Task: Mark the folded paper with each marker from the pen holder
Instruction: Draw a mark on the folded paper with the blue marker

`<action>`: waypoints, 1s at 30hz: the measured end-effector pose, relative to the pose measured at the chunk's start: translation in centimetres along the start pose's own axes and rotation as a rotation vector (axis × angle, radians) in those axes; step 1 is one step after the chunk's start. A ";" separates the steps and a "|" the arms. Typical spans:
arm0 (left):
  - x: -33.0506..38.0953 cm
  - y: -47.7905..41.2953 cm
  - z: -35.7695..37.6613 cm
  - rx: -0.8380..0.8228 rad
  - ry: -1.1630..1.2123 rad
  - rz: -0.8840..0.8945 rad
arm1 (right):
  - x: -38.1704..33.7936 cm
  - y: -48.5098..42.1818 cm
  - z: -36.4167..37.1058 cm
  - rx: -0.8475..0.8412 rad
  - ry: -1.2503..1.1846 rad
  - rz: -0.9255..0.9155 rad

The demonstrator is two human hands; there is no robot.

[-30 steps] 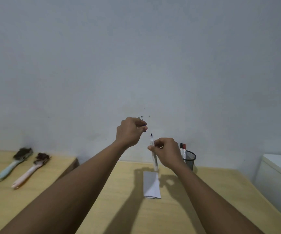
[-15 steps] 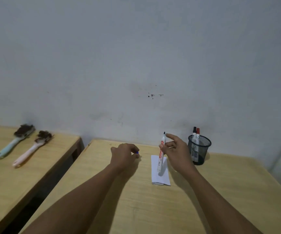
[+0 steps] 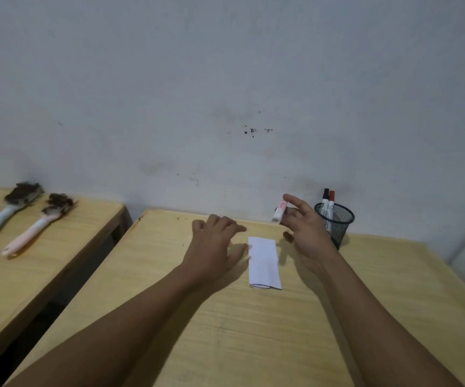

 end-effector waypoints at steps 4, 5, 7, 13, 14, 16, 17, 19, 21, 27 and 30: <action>2.4 1.8 1.9 -0.244 -0.062 0.040 | 1.1 -0.6 0.7 -0.009 0.052 -0.025; 2.4 2.1 2.5 -0.288 -0.075 0.022 | 1.4 -0.7 1.0 -0.024 0.077 -0.031; 2.5 2.3 3.3 -0.346 -0.111 0.019 | 2.3 -1.1 1.5 -0.058 0.146 -0.037; 1.8 3.0 4.7 -0.353 -0.190 0.059 | 5.9 -2.6 2.9 -0.166 0.274 0.002; 1.7 3.0 4.8 -0.361 -0.185 0.055 | 6.4 -2.9 3.0 -0.173 0.301 0.000; 1.6 3.0 4.8 -0.381 -0.168 0.048 | 6.9 -3.3 3.1 -0.166 0.369 -0.022; 1.6 3.0 4.8 -0.393 -0.158 0.046 | 7.1 -3.4 3.1 -0.157 0.411 -0.043; 1.5 3.1 4.8 -0.423 -0.135 0.054 | 7.4 -3.5 2.9 -0.133 0.469 -0.094; 1.4 3.3 4.9 -0.481 -0.071 0.055 | 7.7 -3.5 2.6 -0.111 0.491 -0.123; 1.1 3.6 5.8 -0.606 -0.035 0.021 | 8.0 -3.6 2.5 -0.112 0.599 -0.171; 0.8 3.7 6.1 -0.609 -0.044 0.024 | 8.0 -3.6 2.7 -0.111 0.646 -0.197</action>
Point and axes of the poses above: each hand's wrist, its own y-axis away from the middle knuckle, its own z-axis out of the palm, x = y × z, the point moved 5 cm from there along -y, towards the middle knuckle, and after that the axes turned 10 degrees about -z, right-handed, at the moved point
